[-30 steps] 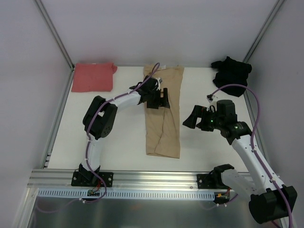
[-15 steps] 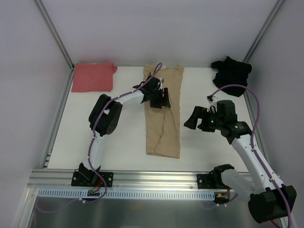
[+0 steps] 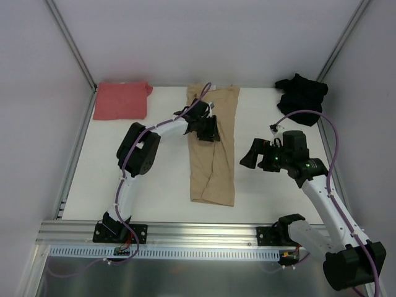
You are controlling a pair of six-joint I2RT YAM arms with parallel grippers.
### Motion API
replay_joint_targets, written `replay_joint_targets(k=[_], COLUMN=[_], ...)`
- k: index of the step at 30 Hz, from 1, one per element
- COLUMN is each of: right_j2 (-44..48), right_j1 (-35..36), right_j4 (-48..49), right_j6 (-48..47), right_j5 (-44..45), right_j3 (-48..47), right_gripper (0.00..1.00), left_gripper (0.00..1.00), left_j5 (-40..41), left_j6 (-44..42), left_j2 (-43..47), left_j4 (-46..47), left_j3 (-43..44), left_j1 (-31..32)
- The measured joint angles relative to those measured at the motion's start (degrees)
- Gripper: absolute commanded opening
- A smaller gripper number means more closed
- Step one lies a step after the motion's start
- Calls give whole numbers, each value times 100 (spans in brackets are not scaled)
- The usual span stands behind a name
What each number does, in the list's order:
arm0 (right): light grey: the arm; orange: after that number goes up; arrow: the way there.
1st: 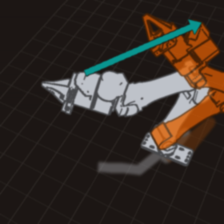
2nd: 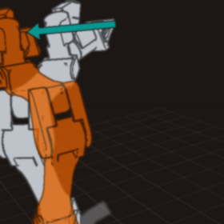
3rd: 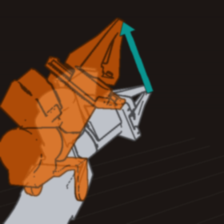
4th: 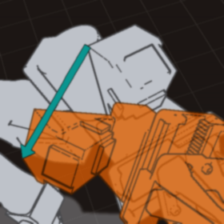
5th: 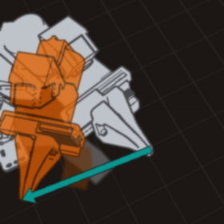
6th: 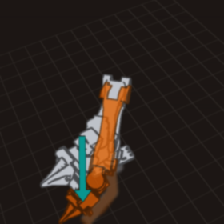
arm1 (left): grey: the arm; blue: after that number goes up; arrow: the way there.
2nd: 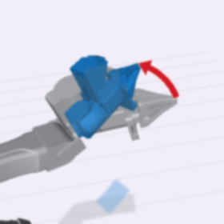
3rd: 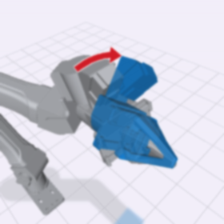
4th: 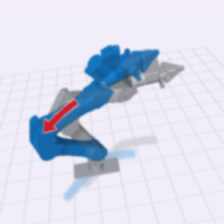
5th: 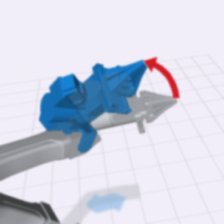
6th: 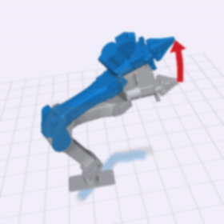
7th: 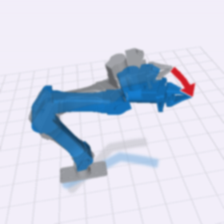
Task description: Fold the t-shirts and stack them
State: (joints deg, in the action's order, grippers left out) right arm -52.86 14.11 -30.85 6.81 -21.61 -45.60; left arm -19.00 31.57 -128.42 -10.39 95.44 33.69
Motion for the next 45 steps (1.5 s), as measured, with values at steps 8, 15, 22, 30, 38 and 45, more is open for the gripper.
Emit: replay_joint_targets(k=[8,15,22,30,38,45], right_j2=[2,2,2,-7,-9,-31], right_j1=[0,-4,-4,-7,-11,-13], right_j4=[-7,-9,-9,7,17,63], right_j6=[-4,-15,-26,-22,-9,24], right_j5=[0,-2,-4,-28,-55,-140], right_j3=[52,52,116,243,256,334], right_gripper=[99,100,100,99,99,99], left_gripper=[39,33,0,0,0,0], left_j5=[-13,-76,-74,-44,15,22], left_j6=[74,142,197,192,142,57], left_j2=[-179,-315,-378,-376,-90,372], left_j4=[-17,-13,-24,-101,-372,-520], left_j3=[208,350,363,365,365,372], left_j1=[-2,-4,-4,-4,-4,-4])
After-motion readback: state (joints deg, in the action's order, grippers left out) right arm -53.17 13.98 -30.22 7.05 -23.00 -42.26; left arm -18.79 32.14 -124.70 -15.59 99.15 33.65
